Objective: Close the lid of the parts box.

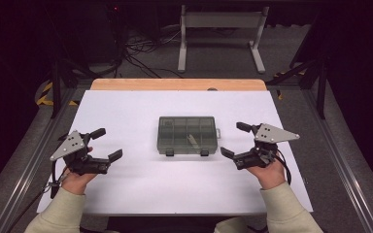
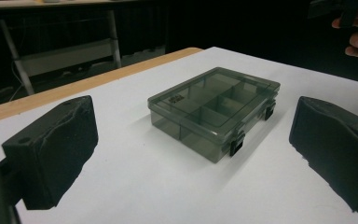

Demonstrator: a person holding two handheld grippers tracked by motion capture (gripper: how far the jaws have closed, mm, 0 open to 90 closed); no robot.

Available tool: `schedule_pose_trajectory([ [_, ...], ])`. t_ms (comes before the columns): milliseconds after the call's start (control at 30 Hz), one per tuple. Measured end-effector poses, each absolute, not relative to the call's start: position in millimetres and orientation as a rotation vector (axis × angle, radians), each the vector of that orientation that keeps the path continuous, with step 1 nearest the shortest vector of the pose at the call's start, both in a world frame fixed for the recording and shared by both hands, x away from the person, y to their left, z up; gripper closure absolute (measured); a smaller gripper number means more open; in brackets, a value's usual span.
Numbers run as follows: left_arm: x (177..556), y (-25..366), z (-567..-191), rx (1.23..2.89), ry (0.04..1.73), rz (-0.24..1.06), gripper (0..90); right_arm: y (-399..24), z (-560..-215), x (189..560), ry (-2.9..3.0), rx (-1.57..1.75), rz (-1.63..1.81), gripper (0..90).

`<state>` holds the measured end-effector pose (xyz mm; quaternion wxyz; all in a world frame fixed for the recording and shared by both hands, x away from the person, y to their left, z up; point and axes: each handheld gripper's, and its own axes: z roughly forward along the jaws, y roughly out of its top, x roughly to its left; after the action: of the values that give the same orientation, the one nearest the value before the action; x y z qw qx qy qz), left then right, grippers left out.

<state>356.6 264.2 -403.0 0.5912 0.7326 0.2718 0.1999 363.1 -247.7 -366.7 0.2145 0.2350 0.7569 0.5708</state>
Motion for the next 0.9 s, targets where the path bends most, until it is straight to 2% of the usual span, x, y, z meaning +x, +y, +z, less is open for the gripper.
schedule_pose_trajectory([
  [900, 342, 296, -449, 1.646, 0.700, 0.474, 1.6, -270, -413, 352, 2.098, 0.737, 1.575, 0.6],
])
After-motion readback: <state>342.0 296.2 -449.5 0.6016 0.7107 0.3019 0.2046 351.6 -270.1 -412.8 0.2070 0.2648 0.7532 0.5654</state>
